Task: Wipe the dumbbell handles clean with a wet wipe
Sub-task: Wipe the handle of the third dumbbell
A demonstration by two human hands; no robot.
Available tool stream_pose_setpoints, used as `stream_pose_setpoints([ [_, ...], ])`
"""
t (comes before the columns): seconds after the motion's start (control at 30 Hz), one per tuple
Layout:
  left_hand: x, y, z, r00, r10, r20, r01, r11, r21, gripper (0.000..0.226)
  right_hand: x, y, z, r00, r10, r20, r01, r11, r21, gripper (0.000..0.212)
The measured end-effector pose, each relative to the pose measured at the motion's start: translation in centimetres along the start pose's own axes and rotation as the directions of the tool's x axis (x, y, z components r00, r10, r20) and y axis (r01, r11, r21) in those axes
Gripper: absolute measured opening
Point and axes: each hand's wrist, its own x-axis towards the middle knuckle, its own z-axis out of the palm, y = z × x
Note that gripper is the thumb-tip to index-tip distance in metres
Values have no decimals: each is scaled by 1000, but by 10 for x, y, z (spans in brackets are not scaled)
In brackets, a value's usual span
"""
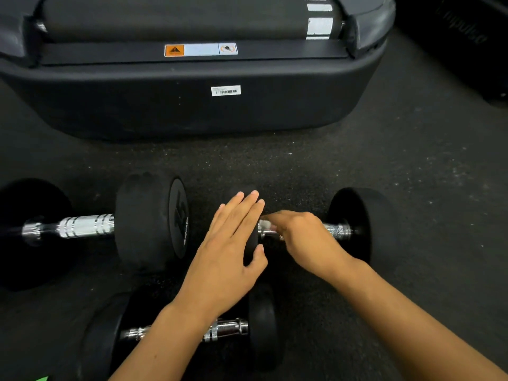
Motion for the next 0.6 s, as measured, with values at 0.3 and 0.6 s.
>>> stream_pose_setpoints([
  [0.3, -5, 0, 3, 1000, 10, -27, -10, 1000, -2, 63, 1, 2, -3, 999, -17, 36, 16, 1000, 23, 21],
  [0.6, -5, 0, 4, 999, 5, -34, -5, 1000, 6, 63, 1, 3, -1, 999, -14, -45, 14, 1000, 4, 17],
])
